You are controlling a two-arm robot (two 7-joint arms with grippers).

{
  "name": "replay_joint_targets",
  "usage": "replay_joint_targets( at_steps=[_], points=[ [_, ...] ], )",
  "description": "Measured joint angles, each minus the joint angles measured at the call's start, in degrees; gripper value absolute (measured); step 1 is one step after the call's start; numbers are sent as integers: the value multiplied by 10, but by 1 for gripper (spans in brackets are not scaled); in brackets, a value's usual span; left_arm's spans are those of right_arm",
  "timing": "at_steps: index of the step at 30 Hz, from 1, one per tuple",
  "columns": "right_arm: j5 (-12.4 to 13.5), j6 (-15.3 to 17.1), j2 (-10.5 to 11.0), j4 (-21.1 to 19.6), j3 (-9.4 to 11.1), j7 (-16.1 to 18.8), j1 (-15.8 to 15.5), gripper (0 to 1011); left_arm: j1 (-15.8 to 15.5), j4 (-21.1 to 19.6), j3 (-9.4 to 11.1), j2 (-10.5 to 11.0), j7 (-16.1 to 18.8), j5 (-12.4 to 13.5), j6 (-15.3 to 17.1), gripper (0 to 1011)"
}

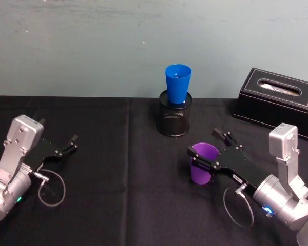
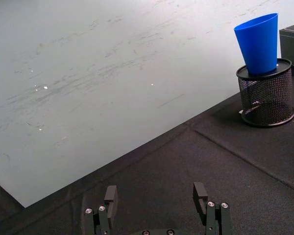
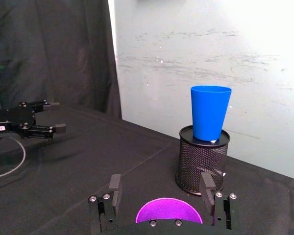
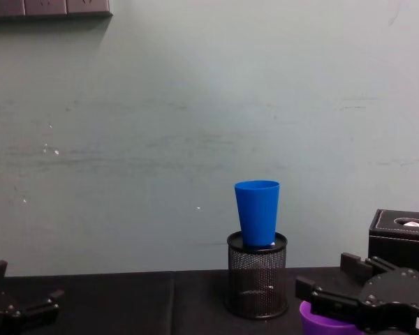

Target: Pick up one cup with a gripper and tap it against the other cup.

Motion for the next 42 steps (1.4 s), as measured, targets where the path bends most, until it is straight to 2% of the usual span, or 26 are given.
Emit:
replay_joint_targets(
  at_steps=[10, 16, 29, 38, 42],
  points=[
    [0, 0, 0, 0, 0, 0, 0, 1003, 0, 0, 0, 0, 0, 0, 0, 1011],
    [-4, 0, -3, 0, 4, -18, -1, 1003, 0, 0, 0, 0, 0, 0, 0, 1012],
    [-29, 13, -30, 8, 45, -100, -7, 1003, 0, 0, 0, 0, 0, 0, 0, 1011],
    [-46, 21, -45, 8, 66, -131, -11, 1003, 0, 0, 0, 0, 0, 0, 0, 1012],
    [-61, 31, -53, 7, 75, -151, -12, 1003, 0, 0, 0, 0, 0, 0, 0, 1011]
  ],
)
